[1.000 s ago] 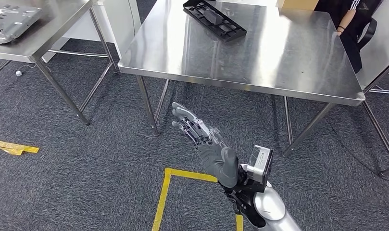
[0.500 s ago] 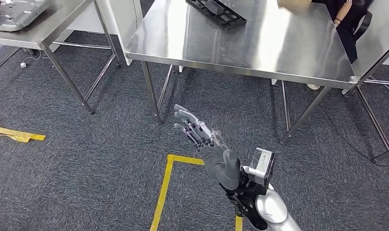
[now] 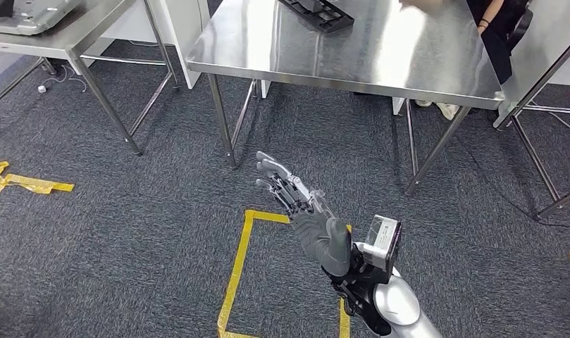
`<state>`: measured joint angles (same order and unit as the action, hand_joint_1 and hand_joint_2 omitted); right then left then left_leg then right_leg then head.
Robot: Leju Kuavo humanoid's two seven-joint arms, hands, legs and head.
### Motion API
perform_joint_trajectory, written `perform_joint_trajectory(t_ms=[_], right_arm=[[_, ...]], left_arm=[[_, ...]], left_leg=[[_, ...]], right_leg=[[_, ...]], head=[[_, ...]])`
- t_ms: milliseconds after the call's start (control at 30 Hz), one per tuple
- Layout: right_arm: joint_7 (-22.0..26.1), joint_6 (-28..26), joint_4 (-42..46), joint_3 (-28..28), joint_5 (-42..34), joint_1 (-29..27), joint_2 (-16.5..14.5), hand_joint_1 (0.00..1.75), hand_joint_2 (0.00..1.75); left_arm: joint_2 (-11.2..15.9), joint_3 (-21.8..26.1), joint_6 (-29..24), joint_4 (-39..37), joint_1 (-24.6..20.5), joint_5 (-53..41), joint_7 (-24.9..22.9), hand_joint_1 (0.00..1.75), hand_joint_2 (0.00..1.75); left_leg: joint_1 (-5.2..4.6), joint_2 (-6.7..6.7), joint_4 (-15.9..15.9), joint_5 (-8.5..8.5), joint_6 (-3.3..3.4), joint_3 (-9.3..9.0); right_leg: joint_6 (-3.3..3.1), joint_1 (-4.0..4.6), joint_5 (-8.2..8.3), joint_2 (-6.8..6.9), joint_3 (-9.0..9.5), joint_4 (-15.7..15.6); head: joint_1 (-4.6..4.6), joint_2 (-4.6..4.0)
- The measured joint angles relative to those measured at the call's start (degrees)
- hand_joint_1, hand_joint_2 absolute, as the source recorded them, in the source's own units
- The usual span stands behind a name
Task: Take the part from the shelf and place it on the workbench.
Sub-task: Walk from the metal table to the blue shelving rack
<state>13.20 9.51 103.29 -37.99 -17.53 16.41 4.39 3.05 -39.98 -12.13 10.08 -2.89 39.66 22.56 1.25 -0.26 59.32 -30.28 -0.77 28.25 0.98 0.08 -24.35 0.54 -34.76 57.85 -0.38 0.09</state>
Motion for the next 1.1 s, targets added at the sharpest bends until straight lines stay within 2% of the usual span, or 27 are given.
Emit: perform_joint_trajectory(t_ms=[33, 100, 133, 167, 233, 267, 300, 333, 367, 400, 433, 467, 500, 533, 600, 633, 667, 733, 767, 800, 833, 867, 900, 933, 1000, 1033, 1100], right_arm=[[0.0, 0.0, 0.0, 0.0, 0.0, 0.0, 0.0, 0.0, 0.0], [0.0, 0.0, 0.0, 0.0, 0.0, -0.1, 0.1, 0.0, 0.0], [0.0, 0.0, 0.0, 0.0, 0.0, -0.1, 0.1, 0.0, 0.0], [0.0, 0.0, 0.0, 0.0, 0.0, -0.2, 0.2, 0.0, 0.0], [0.0, 0.0, 0.0, 0.0, 0.0, -0.2, 0.3, 0.0, 0.0], [0.0, 0.0, 0.0, 0.0, 0.0, -0.2, 0.4, 0.0, 0.0], [0.0, 0.0, 0.0, 0.0, 0.0, -0.2, 0.5, 0.0, 0.0], [0.0, 0.0, 0.0, 0.0, 0.0, -0.2, 0.5, 0.0, 0.0], [0.0, 0.0, 0.0, 0.0, 0.0, -0.2, 0.6, 0.0, 0.0], [0.0, 0.0, 0.0, 0.0, 0.0, -0.2, 0.6, 0.0, 0.0], [0.0, 0.0, 0.0, -0.1, 0.0, -0.1, 0.6, 0.0, 0.0], [0.0, 0.0, 0.0, -0.1, -0.1, 0.0, 0.6, 0.0, 0.0], [0.0, 0.1, 0.0, -0.1, -0.1, 0.1, 0.6, 0.0, 0.0], [0.1, 0.1, 0.0, -0.1, -0.1, 0.2, 0.6, 0.0, 0.0], [0.1, 0.1, -0.1, -0.2, -0.1, 0.2, 0.7, 0.0, 0.0], [0.1, 0.1, -0.1, -0.2, -0.1, 0.2, 0.7, 0.0, 0.0], [0.1, 0.1, -0.1, -0.2, -0.1, 0.2, 0.6, 0.0, 0.0], [0.1, 0.1, -0.2, -0.4, -0.3, 0.2, 0.6, 0.0, 0.0], [0.1, 0.1, -0.3, -0.4, -0.4, 0.2, 0.6, 0.0, 0.0], [0.1, 0.1, -0.4, -0.5, -0.5, 0.2, 0.6, 0.0, 0.0], [0.1, 0.1, -0.5, -0.6, -0.6, 0.2, 0.6, 0.0, 0.0], [0.1, 0.1, -0.5, -0.6, -0.7, 0.2, 0.6, 0.0, 0.0], [0.1, 0.1, -0.6, -0.7, -0.7, 0.2, 0.6, 0.0, 0.0], [0.1, 0.1, -0.6, -0.7, -0.9, 0.2, 0.6, 0.0, 0.0], [0.1, 0.2, -0.6, -0.8, -1.5, 0.4, 0.6, 0.0, 0.0], [0.1, 0.2, -0.6, -0.9, -1.8, 0.4, 0.6, 0.0, 0.0], [0.1, 0.2, -0.6, -1.1, -2.1, 0.6, 0.6, 0.0, 0.0]], left_arm=[[0.0, 0.0, 0.0, 0.0, 0.0, 0.0, 0.0, 0.0, 0.0], [-0.1, 0.0, 0.0, 0.0, 0.0, 0.0, 0.0, 0.0, 0.0], [-0.1, 0.0, 0.0, 0.0, 0.1, 0.0, 0.0, 0.0, 0.0], [-0.1, 0.0, 0.0, 0.0, 0.1, 0.0, 0.0, 0.0, 0.0], [0.0, 0.0, 0.0, 0.0, 0.0, 0.0, 0.0, 0.0, 0.0], [0.0, 0.0, 0.1, 0.0, 0.1, 0.0, 0.0, 0.0, 0.0], [0.0, 0.0, 0.1, 0.0, 0.1, 0.0, 0.0, 0.0, 0.0], [0.0, 0.0, 0.1, 0.0, 0.1, 0.0, 0.0, 0.0, 0.0], [0.0, 0.0, 0.1, 0.0, 0.1, 0.1, 0.0, 0.0, 0.0], [-0.1, 0.0, 0.1, 0.0, 0.1, 0.1, 0.0, 0.0, 0.0], [-0.1, 0.0, 0.1, 0.0, 0.1, 0.2, 0.0, 0.0, 0.0], [-0.1, 0.0, 0.1, 0.0, 0.0, 0.3, 0.0, 0.0, 0.0], [-0.2, 0.0, 0.1, 0.0, 0.0, 0.4, 0.0, 0.0, 0.0], [-0.2, 0.0, 0.1, 0.0, 0.1, 0.5, 0.0, 0.0, 0.0], [-0.1, 0.0, 0.1, 0.0, 0.2, 0.6, 0.0, 0.0, 0.0], [-0.1, 0.0, 0.1, -0.1, 0.3, 0.6, 0.0, 0.0, 0.0], [-0.1, 0.0, 0.1, -0.1, 0.4, 0.6, 0.0, 0.0, 0.0], [-0.1, 0.0, -0.2, -0.1, 0.4, 0.6, 0.1, 0.0, 0.0], [-0.1, 0.0, -0.5, -0.1, 0.4, 0.5, 0.2, 0.0, 0.0], [-0.1, 0.0, -0.9, -0.1, 0.4, 0.3, 0.2, 0.0, 0.0], [-0.1, 0.0, -1.3, -0.1, 0.4, 0.1, 0.2, 0.0, 0.0], [-0.1, 0.0, -1.6, -0.1, 0.4, 0.0, 0.2, 0.0, 0.0], [-0.1, 0.0, -1.8, -0.1, 0.4, -0.2, 0.1, 0.0, 0.0], [-0.1, 0.0, -2.1, -0.1, 0.4, -0.2, 0.0, 0.0, 0.0], [-0.1, 0.0, -2.4, -0.1, 0.4, -0.2, -0.1, 0.0, 0.0], [-0.1, 0.0, -2.5, -0.1, 0.4, -0.3, -0.1, 0.0, 0.0], [-0.1, 0.0, -2.5, -0.1, 0.5, -0.4, -0.1, 0.0, 0.0]], left_leg=[[-0.27, -0.08, -1.3, -0.48, 0.4, -0.47], [-0.44, 0.13, -1.7, 0.35, 1.53, 0.57], [-0.42, 0.3, -1.8, 1.1, 2.18, 1.28], [-0.33, 0.49, -2.0, 1.94, 2.69, 2.15], [-0.35, 0.7, -1.9, 3.56, 3.13, 4.05], [-0.37, 0.78, -1.9, 4.4, 3.11, 5.11], [-0.39, 0.86, -1.8, 5.18, 3.05, 6.14], [-0.38, 0.94, -1.8, 5.98, 2.93, 7.16], [-0.35, 0.99, -1.8, 6.75, 2.78, 8.08], [-0.33, 1.0, -1.8, 7.5, 2.58, 8.86], [-0.38, 0.96, -1.7, 8.23, 2.3, 9.55], [-0.45, 0.94, -1.7, 8.93, 1.98, 10.04], [-0.52, 0.94, -1.8, 9.7, 1.64, 10.34], [-0.56, 0.96, -2.0, 10.44, 1.28, 10.54], [-0.42, 0.91, -2.3, 11.33, 0.58, 10.85], [-0.31, 0.83, -1.7, 10.25, 0.31, 11.18], [-0.2, 0.74, -0.1, 7.92, 0.11, 11.69], [-0.06, 0.54, 6.5, 1.3, -0.21, 13.05], [-0.01, 0.46, 10.3, -0.83, -0.43, 13.54], [0.04, 0.39, 13.3, -1.29, -0.65, 13.67], [0.14, 0.37, 14.9, -0.12, -0.86, 13.24], [0.28, 0.37, 14.7, 1.8, -1.01, 12.07], [0.44, 0.38, 12.8, 3.5, -1.09, 10.0], [0.57, 0.34, 9.4, 3.97, -1.12, 7.15], [0.51, 0.02, 2.1, 1.96, -0.75, 2.04], [0.33, -0.07, -0.1, 0.7, -0.37, 0.82], [0.16, 0.3, -1.5, 0.28, 0.83, 0.78]], right_leg=[[0.42, 0.04, 0.46, 0.08, -0.36, 0.2], [1.24, 0.0, 0.87, 0.05, -1.16, 0.4], [1.23, -0.03, -0.12, -0.04, -1.83, 1.3], [1.05, -0.06, -2.12, -0.15, -2.74, 3.1], [0.52, -0.23, -7.4, -0.28, -4.57, 9.9], [0.67, -0.29, -9.07, -0.29, -5.05, 13.4], [1.1, -0.35, -9.58, -0.29, -4.93, 15.9], [1.76, -0.41, -8.93, -0.29, -3.9, 16.6], [2.38, -0.49, -7.69, -0.28, -1.94, 15.2], [2.75, -0.55, -6.67, -0.28, 0.91, 12.1], [2.76, -0.5, -6.36, -0.29, 4.69, 7.5], [2.42, -0.34, -6.9, -0.32, 7.96, 2.8], [1.95, -0.15, -7.61, -0.36, 10.19, -0.7], [1.46, 0.12, -8.16, -0.41, 11.32, -2.8], [0.49, -0.04, -7.58, -0.37, 10.53, -3.2], [-0.13, -0.25, -6.97, -0.29, 9.99, -3.1], [-0.84, -0.51, -6.23, -0.18, 9.34, -3.2], [-1.82, -0.5, -4.76, -0.01, 7.79, -3.2], [-2.03, -0.39, -4.06, 0.05, 7.01, -3.1], [-2.0, -0.31, -3.4, 0.09, 6.22, -3.1], [-1.87, -0.27, -2.79, 0.11, 5.39, -2.9], [-1.68, -0.29, -2.27, 0.12, 4.54, -2.7], [-1.42, -0.34, -1.85, 0.12, 3.64, -2.3], [-1.16, -0.32, -1.56, 0.11, 2.79, -1.8], [-0.56, -0.17, -1.16, 0.04, 1.35, -0.6], [-0.15, -0.08, -0.85, -0.01, 0.84, -0.3], [0.79, 0.02, -0.16, -0.25, 0.09, -0.1]], head=[[0.05, 0.0], [0.05, 0.0], [0.12, 0.0], [0.18, 0.0], [0.33, 0.0], [0.35, 0.0], [0.35, 0.0], [0.35, 0.0], [0.35, 0.0], [0.35, 0.0], [0.36, 0.0], [0.33, 0.0], [0.32, 0.0], [0.31, 0.0], [0.32, 0.0], [0.32, 0.0], [0.22, 0.0], [0.03, 0.0], [-0.06, 0.0], [-0.06, 0.0], [-0.09, 0.0], [-0.08, 0.0], [-0.09, 0.0], [-0.12, 0.0], [-0.07, 0.0], [-0.06, 0.0], [0.01, 0.0]])
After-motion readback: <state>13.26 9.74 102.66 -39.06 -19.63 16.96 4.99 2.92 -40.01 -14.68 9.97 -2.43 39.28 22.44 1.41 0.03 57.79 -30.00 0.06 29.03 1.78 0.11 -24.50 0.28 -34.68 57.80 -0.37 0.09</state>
